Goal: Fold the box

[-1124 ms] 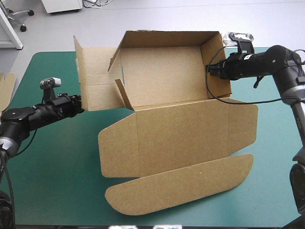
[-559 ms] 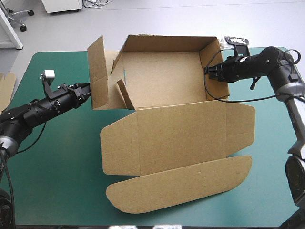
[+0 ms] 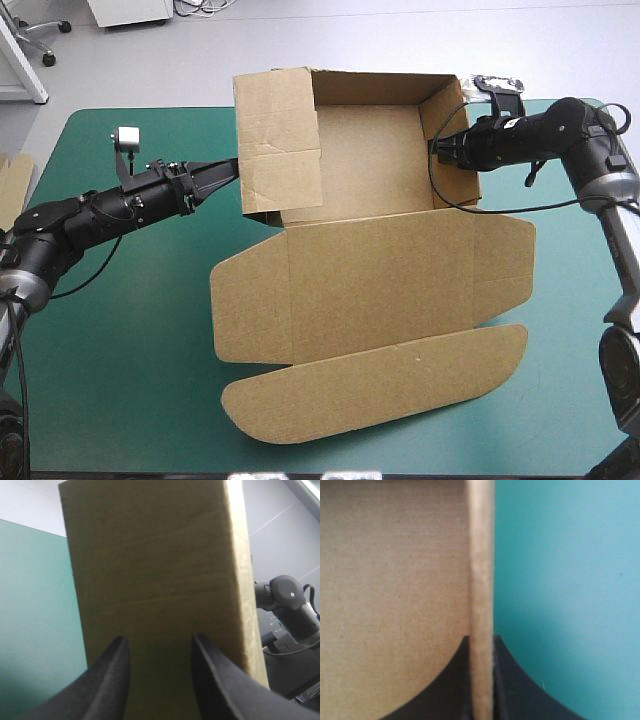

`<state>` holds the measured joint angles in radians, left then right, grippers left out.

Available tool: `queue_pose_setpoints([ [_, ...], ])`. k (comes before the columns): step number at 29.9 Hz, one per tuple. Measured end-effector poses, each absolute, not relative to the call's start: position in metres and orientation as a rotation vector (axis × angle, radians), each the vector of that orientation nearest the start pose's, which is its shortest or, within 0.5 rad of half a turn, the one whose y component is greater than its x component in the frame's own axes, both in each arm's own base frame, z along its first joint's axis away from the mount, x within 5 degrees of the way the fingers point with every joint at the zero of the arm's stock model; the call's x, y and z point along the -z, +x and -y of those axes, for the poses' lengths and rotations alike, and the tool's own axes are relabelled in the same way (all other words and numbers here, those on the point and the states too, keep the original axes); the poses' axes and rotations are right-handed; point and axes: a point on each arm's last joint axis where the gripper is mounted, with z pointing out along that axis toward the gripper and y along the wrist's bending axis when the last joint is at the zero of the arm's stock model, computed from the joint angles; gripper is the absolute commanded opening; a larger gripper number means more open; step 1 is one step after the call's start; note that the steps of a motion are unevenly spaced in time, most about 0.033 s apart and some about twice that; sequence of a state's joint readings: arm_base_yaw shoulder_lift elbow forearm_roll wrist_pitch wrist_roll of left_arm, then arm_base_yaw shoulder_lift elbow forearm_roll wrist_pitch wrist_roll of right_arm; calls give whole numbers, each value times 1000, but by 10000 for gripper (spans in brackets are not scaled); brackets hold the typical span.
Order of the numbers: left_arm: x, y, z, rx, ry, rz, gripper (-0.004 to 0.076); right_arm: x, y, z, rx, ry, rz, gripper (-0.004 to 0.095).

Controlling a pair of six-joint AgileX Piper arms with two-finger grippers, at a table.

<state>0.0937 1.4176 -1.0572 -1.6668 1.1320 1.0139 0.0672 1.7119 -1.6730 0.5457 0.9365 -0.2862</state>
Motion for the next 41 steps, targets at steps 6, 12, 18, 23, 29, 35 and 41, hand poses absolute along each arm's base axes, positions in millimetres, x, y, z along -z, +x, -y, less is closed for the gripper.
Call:
queue_pose_setpoints([
  [6, -367, 288, 61, 1439, 189, -1787, 326, -371, 381, -64, -573, -215, -2351, -32],
  [12, -381, 288, 62, 1451, 234, -1754, 400, -371, 381, -64, -574, -213, -2352, -32],
  [18, -387, 287, 74, 1472, 268, -1748, 401, -371, 381, -64, -576, -206, -2354, -31],
  [23, -386, 290, 82, 1440, 244, -1762, 401, -370, 381, -63, -562, -201, -2361, -24],
  [29, -386, 293, 84, 1306, 261, -1864, 401, -367, 381, -65, -473, -209, -2390, -22],
  [35, -386, 298, 79, 1146, 247, -1973, 401, -367, 380, -80, -466, -211, -2384, -22],
  [41, -378, 301, 84, 1124, 239, -2035, 400, -360, 384, -81, -473, -187, -2400, -22],
])
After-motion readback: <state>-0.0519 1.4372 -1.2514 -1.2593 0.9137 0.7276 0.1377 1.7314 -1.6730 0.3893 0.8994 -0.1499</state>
